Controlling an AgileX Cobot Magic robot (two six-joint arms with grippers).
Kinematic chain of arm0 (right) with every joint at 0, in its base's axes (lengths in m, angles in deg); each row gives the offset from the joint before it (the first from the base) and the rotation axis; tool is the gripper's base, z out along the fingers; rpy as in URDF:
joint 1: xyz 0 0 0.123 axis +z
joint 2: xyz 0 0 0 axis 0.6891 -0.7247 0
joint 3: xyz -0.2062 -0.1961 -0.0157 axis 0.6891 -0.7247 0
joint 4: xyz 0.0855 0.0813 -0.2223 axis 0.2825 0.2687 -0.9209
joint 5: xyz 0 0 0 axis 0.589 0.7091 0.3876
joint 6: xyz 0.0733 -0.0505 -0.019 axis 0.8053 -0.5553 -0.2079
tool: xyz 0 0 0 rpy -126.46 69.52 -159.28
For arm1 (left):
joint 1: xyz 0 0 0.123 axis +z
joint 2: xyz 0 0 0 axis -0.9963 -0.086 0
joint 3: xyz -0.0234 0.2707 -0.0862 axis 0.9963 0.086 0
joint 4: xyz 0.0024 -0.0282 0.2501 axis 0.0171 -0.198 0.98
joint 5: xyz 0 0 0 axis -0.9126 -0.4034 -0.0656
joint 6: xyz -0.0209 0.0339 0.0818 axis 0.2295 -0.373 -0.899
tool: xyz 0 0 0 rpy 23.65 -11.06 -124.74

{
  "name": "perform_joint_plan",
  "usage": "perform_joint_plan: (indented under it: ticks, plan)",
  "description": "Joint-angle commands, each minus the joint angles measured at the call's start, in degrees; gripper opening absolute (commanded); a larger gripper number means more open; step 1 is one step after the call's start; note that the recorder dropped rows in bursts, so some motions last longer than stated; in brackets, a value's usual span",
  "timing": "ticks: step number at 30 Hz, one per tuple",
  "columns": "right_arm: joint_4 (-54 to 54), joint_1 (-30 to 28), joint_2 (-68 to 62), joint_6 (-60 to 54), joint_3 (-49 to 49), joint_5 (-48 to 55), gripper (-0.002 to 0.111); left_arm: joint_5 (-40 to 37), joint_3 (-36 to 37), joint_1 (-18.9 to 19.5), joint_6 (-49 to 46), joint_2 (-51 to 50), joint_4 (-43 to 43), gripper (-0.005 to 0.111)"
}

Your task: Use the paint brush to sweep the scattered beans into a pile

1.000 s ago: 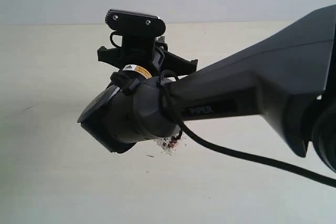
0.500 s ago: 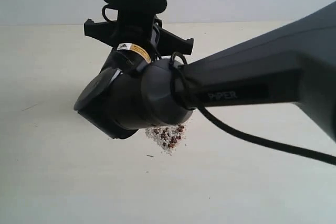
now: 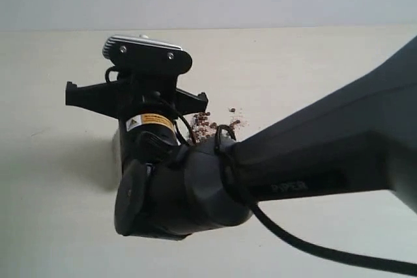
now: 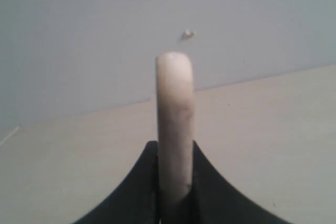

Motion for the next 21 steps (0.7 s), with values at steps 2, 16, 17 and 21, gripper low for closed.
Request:
perform_joint_plan:
  ticks: [2,16,17,21]
  plan:
    - [0.49,-1.59,0.25,-0.09,-3.83,0.74,0.0,-0.22,0.2,0.13,0.36,0.37,-0.2,0.0]
    - [11.77,-3.74,0.37,-23.78,-3.86,-6.71,0.0,-0.22,0.2,0.13,0.36,0.37,-0.2,0.0]
    - [11.49,-3.74,0.49,-23.78,-3.86,-6.6,0.0,-0.22,0.2,0.13,0.36,0.37,-0.2,0.0]
    - [8.39,-3.74,0.88,-21.45,-3.86,-5.58,0.0,-0.22,0.2,0.13,0.36,0.37,-0.2,0.0]
